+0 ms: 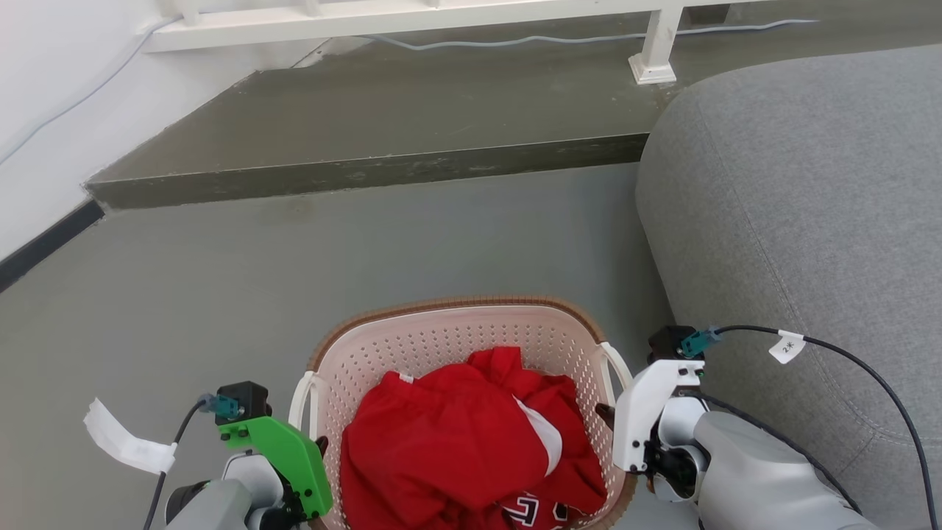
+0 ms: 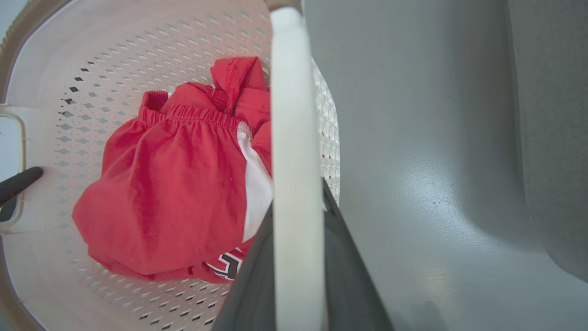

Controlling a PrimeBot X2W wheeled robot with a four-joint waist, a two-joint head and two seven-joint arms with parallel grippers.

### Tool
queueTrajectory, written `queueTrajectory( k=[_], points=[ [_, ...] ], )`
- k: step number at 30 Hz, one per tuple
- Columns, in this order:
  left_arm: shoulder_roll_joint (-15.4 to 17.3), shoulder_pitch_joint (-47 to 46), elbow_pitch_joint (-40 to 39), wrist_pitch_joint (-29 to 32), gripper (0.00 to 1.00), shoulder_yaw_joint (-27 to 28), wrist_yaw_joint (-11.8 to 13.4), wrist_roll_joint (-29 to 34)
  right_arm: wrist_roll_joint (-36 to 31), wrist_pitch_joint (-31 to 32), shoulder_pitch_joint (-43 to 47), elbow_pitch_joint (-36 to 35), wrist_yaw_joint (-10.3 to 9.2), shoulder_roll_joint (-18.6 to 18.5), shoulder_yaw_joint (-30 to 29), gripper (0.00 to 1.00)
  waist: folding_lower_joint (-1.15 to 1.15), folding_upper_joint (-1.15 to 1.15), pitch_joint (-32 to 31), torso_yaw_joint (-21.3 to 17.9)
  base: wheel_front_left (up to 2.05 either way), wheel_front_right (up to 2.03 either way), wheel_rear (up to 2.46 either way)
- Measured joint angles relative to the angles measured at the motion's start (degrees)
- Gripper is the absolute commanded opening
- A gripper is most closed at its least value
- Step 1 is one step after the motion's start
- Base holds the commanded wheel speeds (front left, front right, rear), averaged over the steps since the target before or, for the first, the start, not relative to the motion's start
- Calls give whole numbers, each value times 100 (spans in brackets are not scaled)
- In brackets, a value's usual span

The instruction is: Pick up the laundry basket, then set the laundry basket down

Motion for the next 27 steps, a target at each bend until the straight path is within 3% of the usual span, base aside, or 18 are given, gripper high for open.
queueTrajectory(
  k=[27],
  points=[
    [127,-114,-131,-155,0,-7,0,-30,41,-34,-216,-149,-88,-18,124,0,0,0,411,-48,0,0,0]
  ],
)
